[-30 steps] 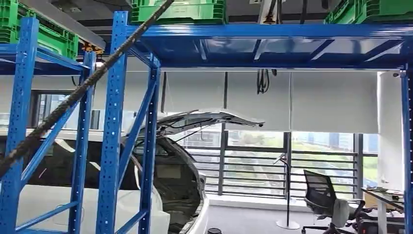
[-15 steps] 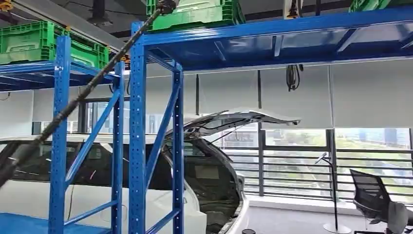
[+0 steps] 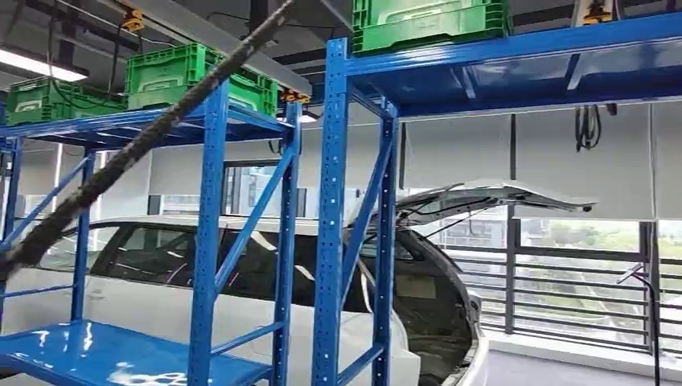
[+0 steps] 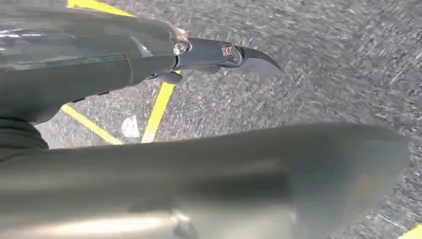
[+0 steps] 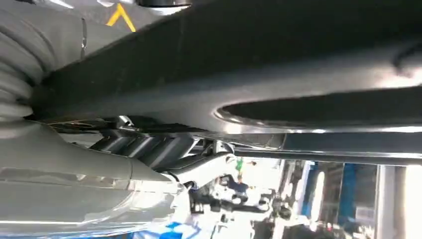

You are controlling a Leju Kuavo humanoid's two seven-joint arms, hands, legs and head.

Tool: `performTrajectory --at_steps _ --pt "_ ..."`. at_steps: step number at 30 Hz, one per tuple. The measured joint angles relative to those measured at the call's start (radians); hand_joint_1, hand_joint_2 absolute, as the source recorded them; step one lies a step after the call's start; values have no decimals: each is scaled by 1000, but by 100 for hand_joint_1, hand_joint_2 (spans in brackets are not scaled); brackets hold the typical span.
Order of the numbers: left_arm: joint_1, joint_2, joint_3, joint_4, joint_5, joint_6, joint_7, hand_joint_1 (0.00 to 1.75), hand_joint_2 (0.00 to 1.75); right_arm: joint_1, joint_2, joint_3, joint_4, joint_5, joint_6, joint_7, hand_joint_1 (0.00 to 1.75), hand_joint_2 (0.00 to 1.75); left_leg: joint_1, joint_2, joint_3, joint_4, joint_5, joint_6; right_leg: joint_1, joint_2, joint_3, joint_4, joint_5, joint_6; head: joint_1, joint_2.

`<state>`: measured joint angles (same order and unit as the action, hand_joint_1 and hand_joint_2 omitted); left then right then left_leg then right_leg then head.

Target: Take the parts from the cabinet and place them on the table.

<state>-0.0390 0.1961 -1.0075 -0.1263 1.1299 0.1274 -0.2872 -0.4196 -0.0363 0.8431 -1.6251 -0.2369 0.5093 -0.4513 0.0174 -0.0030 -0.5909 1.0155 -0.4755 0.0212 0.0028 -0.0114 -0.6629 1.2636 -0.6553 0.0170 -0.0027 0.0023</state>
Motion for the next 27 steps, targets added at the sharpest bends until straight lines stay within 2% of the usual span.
performTrajectory --at_steps 1,2,3,4,5,6,7,10,11,12,13,14,15,16,17,18,19,20,21,22,23,25,26,27 --pt "0 0 0 0 1 0 2 0 175 2 -3 2 3 0 2 0 175 175 0 -12 -1 0 1 2 0 2 -25 54 -11 0 0 0" --pt "0 0 0 0 2 0 3 0 175 2 -6 3 7 -2 3 1 175 175 0 -24 -1 0 2 3 0 3 -26 57 2 -1 0 0" --pt "1 -1 0 0 5 0 6 0 175 0 -8 3 9 -7 3 3 175 175 0 -38 -1 1 3 2 0 7 -3 8 39 -3 0 0" --pt "1 -2 0 0 11 -3 12 0 175 -4 -10 2 10 -13 6 8 175 175 0 -52 0 1 4 0 0 15 37 -76 87 -8 0 0" --pt "0 -3 0 0 13 -5 14 0 175 -11 -10 2 11 -18 10 10 175 175 0 -64 0 1 5 -1 -1 38 81 -170 136 -14 0 0" --pt "-2 -8 0 0 13 -6 20 0 175 -16 -11 1 13 -23 13 12 175 175 2 -73 -3 1 7 -5 -2 89 106 -234 154 -20 0 0" --pt "-7 -11 0 0 13 -6 23 0 175 -17 -13 0 13 -28 15 13 175 175 -2 -86 -8 4 10 -9 -5 96 111 -247 155 -20 0 0" --pt "0 -15 -1 0 13 -13 26 0 175 -17 -20 0 14 -36 15 22 175 175 6 -114 -23 0 22 -27 -1 64 111 -253 148 -27 0 0" --pt "2 -16 -2 0 11 -14 28 0 175 -16 -20 -1 14 -38 15 22 175 175 2 -108 -27 2 17 -31 -9 50 112 -266 155 -34 0 0" --pt "3 -23 -4 0 11 -14 29 0 175 -13 -21 -1 15 -38 15 23 175 175 -2 -61 -34 17 -2 -34 -10 39 113 -270 158 -39 0 0" --pt "1 -23 -5 0 11 -14 29 0 175 -11 -22 -2 15 -39 15 23 175 175 -2 -30 -54 64 -38 -39 -9 29 112 -271 159 -42 0 0" --pt "-3 -23 -5 0 11 -14 29 0 175 -7 -25 -2 16 -39 15 23 175 175 0 -17 -86 141 -81 -43 -8 14 111 -271 159 -43 0 0" --pt "-6 -25 -6 0 11 -14 29 0 175 -1 -29 -2 18 -39 15 25 175 175 2 -12 -124 231 -120 -48 -7 -3 110 -270 159 -43 0 0" --pt "-7 -27 -7 0 10 -15 29 0 175 5 -32 -2 21 -41 15 26 175 175 2 -10 -148 291 -138 -51 -6 -17 109 -270 159 -43 0 0" --pt "-7 -28 -7 0 10 -15 29 0 175 10 -33 -2 23 -43 15 28 175 175 3 -8 -148 303 -133 -53 -6 -30 109 -270 159 -43 0 0" --pt "-4 -28 -9 0 10 -15 29 0 175 16 -34 -2 24 -45 15 31 175 175 3 -5 -124 264 -106 -54 -6 -43 109 -269 158 -42 0 0" --pt "-2 -28 -11 0 10 -15 29 0 175 20 -34 -2 25 -47 15 31 175 175 4 2 -80 185 -65 -54 -6 -54 110 -268 157 -40 0 0" --pt "-2 -28 -13 0 11 -15 27 0 175 22 -33 -2 26 -48 15 32 175 175 3 18 -28 91 -23 -53 -7 -63 112 -267 155 -37 0 0" --pt "-4 -28 -13 0 12 -14 24 0 175 23 -32 -2 26 -48 15 33 175 175 0 59 13 12 -1 -49 -4 -72 114 -266 152 -32 0 0" --pt "-7 -28 -14 0 13 -14 22 0 175 23 -31 -2 27 -49 15 33 175 175 -15 83 18 -4 -12 -43 3 -80 111 -262 150 -27 0 0" --pt "-10 -27 -14 0 16 -15 21 0 175 23 -28 -2 30 -49 15 34 175 175 -12 74 12 -2 -10 -32 5 -86 109 -260 151 -23 0 0" --pt "-3 -25 -14 1 23 -15 19 0 175 21 -14 -2 35 -49 17 34 175 175 -16 53 7 -1 -8 -22 4 -109 113 -262 152 -16 0 0" --pt "-1 -21 -14 1 25 -14 16 0 175 16 -5 -3 36 -49 18 35 175 175 -12 44 8 -6 -2 -12 2 -108 112 -261 147 -10 0 0" --pt "-2 -20 -15 1 30 -15 13 0 175 10 0 -3 37 -49 18 38 175 175 -8 37 7 -8 2 -7 -4 -59 110 -247 127 -2 0 0"
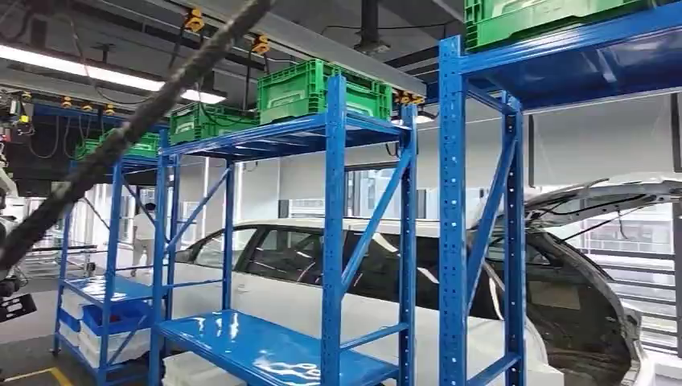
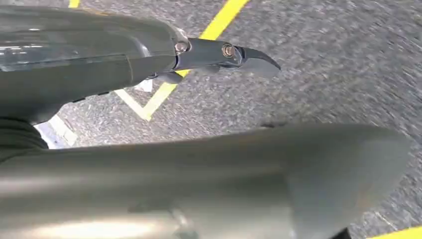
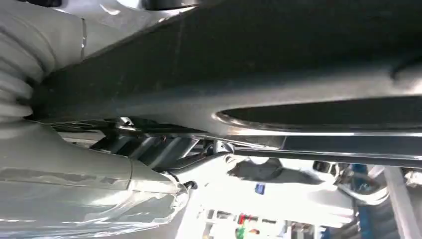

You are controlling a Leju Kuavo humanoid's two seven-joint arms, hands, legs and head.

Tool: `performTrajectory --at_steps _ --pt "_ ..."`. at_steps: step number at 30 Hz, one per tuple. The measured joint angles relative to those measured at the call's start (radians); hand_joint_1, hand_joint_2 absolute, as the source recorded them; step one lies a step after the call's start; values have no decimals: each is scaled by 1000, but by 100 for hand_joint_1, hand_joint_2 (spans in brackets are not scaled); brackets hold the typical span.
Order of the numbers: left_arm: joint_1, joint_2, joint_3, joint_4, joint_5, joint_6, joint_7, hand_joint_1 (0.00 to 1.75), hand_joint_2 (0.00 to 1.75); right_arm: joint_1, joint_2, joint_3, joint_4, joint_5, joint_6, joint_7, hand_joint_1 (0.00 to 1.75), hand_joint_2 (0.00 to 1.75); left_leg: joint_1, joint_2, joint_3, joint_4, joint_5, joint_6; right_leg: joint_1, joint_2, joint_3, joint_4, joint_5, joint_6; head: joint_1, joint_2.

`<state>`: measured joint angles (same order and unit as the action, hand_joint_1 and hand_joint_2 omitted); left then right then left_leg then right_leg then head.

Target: Take the parts from the cabinet and place them on the table.

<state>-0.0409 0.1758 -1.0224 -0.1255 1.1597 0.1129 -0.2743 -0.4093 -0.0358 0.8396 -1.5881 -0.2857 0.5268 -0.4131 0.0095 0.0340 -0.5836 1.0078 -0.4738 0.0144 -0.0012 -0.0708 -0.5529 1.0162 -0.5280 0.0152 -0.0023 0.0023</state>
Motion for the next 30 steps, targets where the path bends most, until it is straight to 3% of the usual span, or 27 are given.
performTrajectory --at_steps 1,2,3,4,5,6,8,9,10,11,12,14,15,16,17,19,20,21,23,24,25,26,29,30 --pt "-4 6 0 0 2 0 -4 0 175 -5 5 -2 0 0 0 2 175 175 3 -9 -2 0 2 6 -2 36 -16 44 -34 1 0 0" --pt "-9 8 0 0 3 0 -8 0 175 -8 6 -2 1 0 0 3 175 175 3 -20 -4 0 4 9 -3 54 -46 118 -75 3 0 0" --pt "-12 10 0 0 4 -1 -12 0 175 -8 6 -2 2 0 0 5 175 175 3 -35 -6 1 6 12 -3 62 -88 215 -119 5 0 0" --pt "-15 11 0 0 6 -1 -13 0 175 -8 7 -2 4 2 0 7 175 175 1 -49 -8 1 8 13 -3 63 -122 290 -142 5 0 0" --pt "-14 13 0 0 9 -2 -15 0 175 -8 7 -2 5 4 0 10 175 175 0 -60 -8 1 8 14 -3 65 -135 317 -141 4 0 0" --pt "-13 15 0 0 11 -2 -15 0 175 -9 8 -2 5 5 0 12 175 175 0 -74 -8 2 9 14 -3 67 -123 291 -114 2 0 0" --pt "-13 16 0 0 13 -8 -16 0 175 -17 9 -2 5 9 -2 13 175 175 0 -102 -6 3 11 11 -3 83 -47 129 -17 -6 0 0" --pt "-15 16 0 0 13 -9 -16 0 175 -24 10 -2 5 11 -2 13 175 175 1 -114 -8 3 12 10 -3 125 -7 36 29 -13 0 0" --pt "-19 16 0 0 13 -10 -18 0 175 -27 10 -3 5 12 -2 13 175 175 -2 -124 -14 5 15 4 -8 176 3 9 24 -18 0 0" --pt "-22 18 0 0 13 -10 -19 0 175 -28 8 -5 4 13 -3 13 175 175 4 -136 -19 7 19 -1 -8 166 4 -3 29 -15 0 0" --pt "-21 19 0 0 13 -10 -19 0 175 -29 9 -6 4 14 -3 13 175 175 8 -147 -26 6 22 -8 -3 154 4 -3 24 -18 0 0" --pt "-17 20 0 0 15 -11 -19 0 175 -35 12 -8 4 14 -3 13 175 175 5 -168 -36 3 31 -22 -7 132 3 -11 23 -24 0 0" --pt "-17 24 0 1 16 -11 -19 0 175 -40 15 -10 4 14 -3 12 175 175 4 -136 -40 12 17 -23 -13 113 5 -18 29 -32 0 0" --pt "-18 27 -1 1 16 -11 -19 0 175 -41 18 -11 3 14 -3 11 175 175 0 -90 -56 47 -13 -26 -13 103 4 -20 30 -37 0 0" --pt "-24 28 -1 1 16 -11 -20 0 175 -41 18 -13 3 14 -4 8 175 175 1 -67 -85 111 -50 -31 -12 88 4 -20 30 -39 0 0" --pt "-30 31 -1 1 16 -11 -20 0 175 -38 18 -13 5 16 -8 7 175 175 5 -50 -155 271 -118 -39 -11 55 2 -19 29 -39 0 0" --pt "-29 31 -1 1 16 -12 -20 0 175 -38 18 -13 5 17 -10 7 175 175 9 -47 -172 314 -125 -42 -11 40 2 -19 29 -39 0 0" --pt "-27 31 -2 1 16 -13 -20 0 175 -38 18 -13 5 18 -10 7 175 175 11 -44 -162 303 -110 -45 -11 28 2 -19 29 -38 0 0" --pt "-26 34 -2 1 21 -12 -20 0 175 -38 18 -13 5 18 -15 6 175 175 14 -27 -77 151 -30 -47 -11 4 5 -19 26 -34 0 0" --pt "-27 36 -2 1 21 -10 -20 0 175 -38 18 -15 5 18 -15 6 175 175 13 -3 -27 59 7 -45 -11 -6 9 -18 23 -30 0 0" --pt "-29 37 -2 1 22 -10 -20 0 175 -38 19 -17 5 18 -15 5 175 175 5 41 1 10 2 -43 -6 -14 10 -18 20 -25 0 0" --pt "-32 37 -2 1 23 -10 -17 0 175 -38 19 -19 5 18 -16 3 175 175 -2 40 0 -1 2 -33 0 -22 6 -13 18 -19 0 0" --pt "-26 37 -3 1 24 -10 -16 0 175 -37 22 -20 3 24 -23 2 175 175 -8 11 -11 3 5 -15 -2 -53 13 -19 20 -3 0 0" --pt "-23 37 -4 1 24 -11 -19 0 175 -37 24 -20 0 26 -25 2 175 175 2 4 -8 -4 11 -5 -6 -37 12 -16 8 5 0 0"
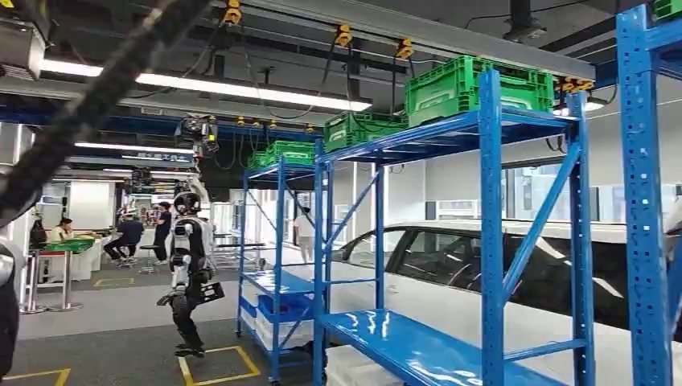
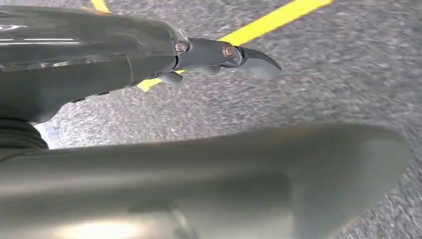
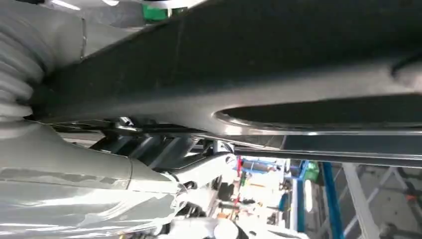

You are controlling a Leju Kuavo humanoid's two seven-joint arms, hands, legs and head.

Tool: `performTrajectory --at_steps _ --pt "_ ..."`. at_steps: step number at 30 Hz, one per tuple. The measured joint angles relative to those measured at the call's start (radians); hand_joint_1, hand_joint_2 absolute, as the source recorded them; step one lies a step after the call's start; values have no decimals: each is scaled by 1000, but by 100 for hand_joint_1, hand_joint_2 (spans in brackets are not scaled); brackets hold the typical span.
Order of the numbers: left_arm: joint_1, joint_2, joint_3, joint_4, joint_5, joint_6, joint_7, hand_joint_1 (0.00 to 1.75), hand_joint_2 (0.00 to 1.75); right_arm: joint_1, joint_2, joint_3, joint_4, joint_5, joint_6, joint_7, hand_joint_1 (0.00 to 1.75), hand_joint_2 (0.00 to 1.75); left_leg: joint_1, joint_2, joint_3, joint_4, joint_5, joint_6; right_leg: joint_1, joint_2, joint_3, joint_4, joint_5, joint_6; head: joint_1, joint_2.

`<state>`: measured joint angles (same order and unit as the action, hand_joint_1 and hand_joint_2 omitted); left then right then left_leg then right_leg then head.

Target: Take the parts from the cabinet and place them on the table.

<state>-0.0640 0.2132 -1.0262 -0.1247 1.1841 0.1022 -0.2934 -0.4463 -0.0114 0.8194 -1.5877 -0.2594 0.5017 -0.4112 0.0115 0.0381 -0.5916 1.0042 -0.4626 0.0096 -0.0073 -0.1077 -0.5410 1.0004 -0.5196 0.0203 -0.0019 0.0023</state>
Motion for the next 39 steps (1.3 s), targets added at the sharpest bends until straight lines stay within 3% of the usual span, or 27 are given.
performTrajectory --at_steps 1,2,4,5,6,8,9,10,11,14,15,17,19,21,22,24,25,26,27,30,31,32,33,35,36,37,39 --pt "-1 0 -1 0 0 0 -3 0 175 0 1 0 -1 2 -1 -1 175 175 1 -9 -2 0 2 4 -3 54 -6 23 -21 3 0 0" --pt "-6 2 -3 0 0 0 -8 0 175 2 1 -1 -2 3 -2 -5 175 175 2 -19 -3 0 4 10 -4 87 -33 89 -64 3 0 0" --pt "-9 2 -6 0 1 -1 -15 0 175 17 0 -2 -2 6 -2 -8 175 175 0 -45 -4 0 5 14 -4 101 -107 255 -137 5 0 0" --pt "-9 2 -6 0 4 -1 -16 0 175 24 0 -2 -2 12 -3 -9 175 175 -3 -58 -4 1 5 14 -3 103 -137 317 -150 4 0 0" --pt "-8 3 -6 0 8 -1 -18 0 175 29 0 -2 -2 17 -4 -9 175 175 -5 -71 -3 1 5 15 -3 104 -143 322 -136 2 0 0" --pt "-8 5 -8 0 13 0 -21 0 175 33 0 -1 -7 30 -10 -11 175 175 -7 -99 -1 2 6 15 0 112 -88 194 -48 -7 0 0" --pt "-9 6 -8 0 15 0 -21 0 175 34 0 -1 -9 34 -11 -14 175 175 -8 -112 1 2 6 15 1 130 -47 102 1 -16 0 0" --pt "-8 5 -8 0 18 0 -22 0 175 36 0 -1 -12 37 -15 -18 175 175 -5 -122 -1 2 6 14 1 180 -20 30 27 -26 0 0" --pt "-12 6 -9 0 18 0 -23 0 175 41 0 -1 -14 40 -19 -23 175 175 -9 -133 -8 6 10 9 -4 209 -16 17 26 -31 0 0" --pt "-2 7 -11 0 19 0 -18 0 175 52 -1 -1 -19 45 -23 -28 175 175 3 -165 -23 1 20 -10 3 176 -13 7 21 -31 0 0" --pt "0 11 -12 2 19 0 -16 0 175 54 0 -1 -21 46 -23 -30 175 175 -2 -171 -24 3 19 -13 -8 160 -10 -6 25 -35 0 0" --pt "0 9 -13 2 19 0 -16 0 175 58 0 -1 -24 50 -23 -33 175 175 -4 -81 -51 64 -33 -23 -10 134 -5 -11 28 -42 2 0" --pt "-8 9 -13 2 19 1 -18 0 175 66 -5 -1 -24 56 -22 -33 175 175 5 -55 -127 226 -111 -35 -8 100 -7 -11 28 -43 2 0" --pt "-6 6 -13 2 19 0 -20 0 175 74 -9 0 -23 60 -21 -33 175 175 14 -49 -160 307 -126 -45 -9 73 -7 -11 27 -41 2 0" --pt "-4 4 -14 2 20 0 -20 0 175 76 -11 0 -23 61 -20 -34 175 175 18 -45 -141 276 -101 -49 -9 61 -7 -10 25 -39 2 0" --pt "-2 4 -14 2 20 2 -20 0 175 80 -14 0 -24 62 -20 -38 175 175 23 -25 -46 106 -18 -54 -13 38 -1 -9 20 -30 2 0" --pt "-3 3 -14 2 21 2 -20 0 175 83 -16 0 -24 64 -20 -40 175 175 22 16 2 21 5 -55 -11 30 4 -7 15 -22 2 0" --pt "-8 2 -14 2 21 2 -20 0 175 85 -19 -1 -25 68 -21 -43 175 175 8 29 8 4 -9 -49 -3 22 3 -3 11 -14 2 0" --pt "-9 0 -14 2 22 3 -19 0 175 87 -23 0 -25 72 -21 -43 175 175 10 21 3 8 -8 -35 -3 18 4 -3 11 -8 2 0" --pt "1 -3 -14 2 31 2 -16 0 175 90 -27 1 -26 79 -20 -49 175 175 5 -7 -2 8 -7 -12 -9 -8 13 -9 9 9 2 0" --pt "3 -4 -14 2 31 2 -16 0 175 90 -28 0 -26 80 -21 -50 175 175 9 -14 -1 6 -4 -7 -13 35 11 3 -9 16 2 0" --pt "1 -5 -14 2 31 2 -14 0 175 90 -29 0 -29 80 -20 -51 175 175 9 -21 -2 6 -3 0 -14 71 -5 42 -41 14 2 0" --pt "-2 -5 -14 2 33 2 -14 0 175 91 -34 0 -31 80 -20 -51 175 175 8 -30 -2 6 -3 5 -13 90 -36 114 -82 13 2 0" --pt "-4 -6 -14 2 40 2 -14 0 175 96 -40 0 -31 80 -19 -51 175 175 1 -56 -2 7 -2 11 -8 101 -118 290 -149 9 2 0" --pt "-4 -6 -14 2 42 2 -14 0 175 98 -42 0 -31 81 -19 -51 175 175 -3 -70 -2 7 -2 13 -6 103 -139 326 -146 5 2 0" --pt "-3 -7 -14 2 43 2 -14 0 175 98 -42 0 -31 81 -18 -51 175 175 -6 -83 -1 7 -2 13 -3 104 -136 307 -121 -1 2 0" --pt "-3 -7 -14 2 51 2 -14 0 175 95 -42 -1 -32 82 -15 -51 175 175 -12 -113 3 7 -2 14 5 120 -71 147 -19 -19 2 0"
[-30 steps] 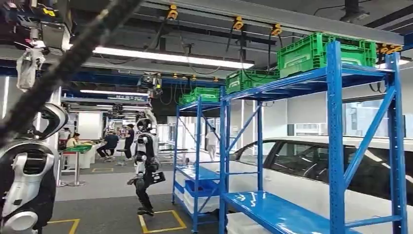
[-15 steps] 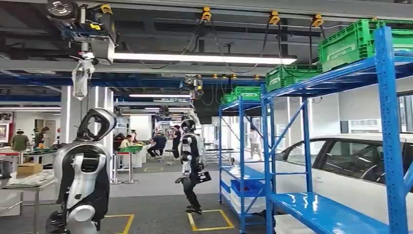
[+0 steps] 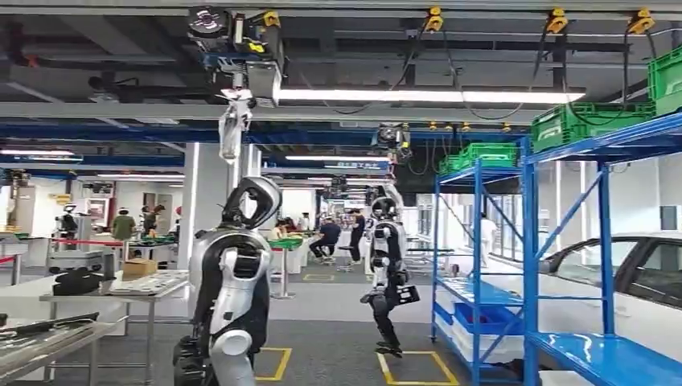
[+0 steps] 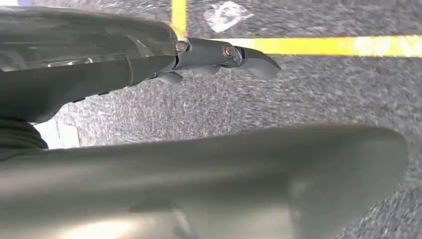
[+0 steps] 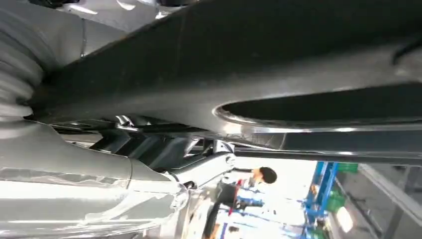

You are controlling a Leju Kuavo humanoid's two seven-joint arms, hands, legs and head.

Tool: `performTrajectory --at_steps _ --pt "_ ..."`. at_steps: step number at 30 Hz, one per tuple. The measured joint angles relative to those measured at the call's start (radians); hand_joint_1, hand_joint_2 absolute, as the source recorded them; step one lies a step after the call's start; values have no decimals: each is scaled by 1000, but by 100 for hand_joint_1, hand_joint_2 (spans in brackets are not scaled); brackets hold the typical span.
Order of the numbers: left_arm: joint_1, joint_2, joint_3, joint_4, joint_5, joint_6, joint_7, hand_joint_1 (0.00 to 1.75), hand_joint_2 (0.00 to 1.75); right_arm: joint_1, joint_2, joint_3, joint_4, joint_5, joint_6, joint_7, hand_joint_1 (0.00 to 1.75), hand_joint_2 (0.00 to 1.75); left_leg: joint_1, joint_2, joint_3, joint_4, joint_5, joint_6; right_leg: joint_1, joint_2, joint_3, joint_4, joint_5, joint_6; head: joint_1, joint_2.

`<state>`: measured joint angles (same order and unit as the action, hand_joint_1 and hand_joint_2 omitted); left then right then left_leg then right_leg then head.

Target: Take the parts from the cabinet and place them on the table.

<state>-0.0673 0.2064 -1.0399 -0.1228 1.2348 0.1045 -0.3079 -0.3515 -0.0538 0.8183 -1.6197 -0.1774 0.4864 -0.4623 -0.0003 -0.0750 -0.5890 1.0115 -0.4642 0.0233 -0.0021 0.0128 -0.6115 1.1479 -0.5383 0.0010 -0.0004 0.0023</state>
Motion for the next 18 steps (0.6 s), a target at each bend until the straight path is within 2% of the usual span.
performTrajectory --at_steps 1,2,3,5,6,7,8,9,10,11,12,13,15,16,17,18 --pt "-1 0 0 0 0 0 -1 0 175 -3 0 0 -1 1 2 0 175 175 -1 -13 2 0 0 0 3 32 37 -87 47 -12 0 0" --pt "-3 -9 0 0 1 0 -2 0 175 -5 0 -1 -1 1 3 0 175 175 -1 -21 -4 0 2 -1 0 80 50 -115 41 -24 1 0" --pt "-5 -6 0 0 1 0 -2 0 175 -7 -1 -3 -3 2 5 0 175 175 5 -35 -8 4 4 -4 1 73 50 -130 51 -17 1 0" --pt "3 -5 0 0 1 0 -2 0 175 -14 -2 -5 -5 4 5 2 175 175 12 -55 -16 -1 10 -15 8 53 52 -134 47 -19 1 0" --pt "7 -6 0 0 1 0 -2 0 175 -19 -2 -6 -8 3 5 2 175 175 10 -65 -18 -3 13 -20 6 41 57 -149 47 -20 1 0" --pt "7 -4 0 0 1 -1 -2 0 175 -23 1 -6 -12 3 5 2 175 175 9 -53 -20 1 5 -20 -6 20 64 -163 54 -23 1 0" --pt "7 -7 0 0 2 0 -2 0 175 -25 1 -6 -14 3 6 2 175 175 3 2 -32 26 -17 -28 -5 13 68 -170 56 -27 1 0" --pt "1 -7 0 0 3 1 -3 0 175 -27 0 -7 -16 3 6 2 175 175 6 34 -63 89 -54 -36 -4 -2 68 -170 56 -28 2 0" --pt "-4 -6 0 0 4 2 -4 0 175 -26 -1 -8 -16 3 7 2 175 175 10 50 -102 170 -91 -42 -4 -18 68 -170 55 -28 2 0" --pt "-5 -6 0 0 4 2 -5 0 175 -24 -2 -8 -16 3 8 2 175 175 15 57 -139 244 -118 -49 -4 -33 68 -170 54 -28 2 0" --pt "-5 -7 0 0 4 1 -5 0 175 -24 -2 -8 -16 3 8 2 175 175 21 61 -161 288 -124 -54 -5 -46 67 -170 53 -26 2 0" --pt "-2 -7 0 0 3 0 -5 0 175 -23 -2 -8 -16 3 8 2 175 175 28 66 -157 283 -109 -60 -6 -58 69 -169 51 -24 2 0" --pt "0 -6 0 0 3 0 -6 0 175 -22 -2 -8 -16 3 9 2 175 175 36 80 -87 153 -33 -69 -10 -81 75 -168 45 -15 2 0" --pt "-1 -6 0 0 3 0 -7 0 175 -22 -2 -8 -16 3 11 2 175 175 38 109 -34 57 10 -74 -13 -92 80 -165 40 -6 2 0" --pt "-4 -8 0 0 3 0 -8 0 175 -22 -2 -8 -16 3 13 2 175 175 31 155 -9 9 6 -77 -7 -100 81 -162 35 3 2 0" --pt "-10 -9 0 0 3 0 -8 0 175 -21 -2 -10 -16 3 14 2 175 175 24 151 -9 -2 4 -57 -3 -107 81 -155 29 11 2 0"
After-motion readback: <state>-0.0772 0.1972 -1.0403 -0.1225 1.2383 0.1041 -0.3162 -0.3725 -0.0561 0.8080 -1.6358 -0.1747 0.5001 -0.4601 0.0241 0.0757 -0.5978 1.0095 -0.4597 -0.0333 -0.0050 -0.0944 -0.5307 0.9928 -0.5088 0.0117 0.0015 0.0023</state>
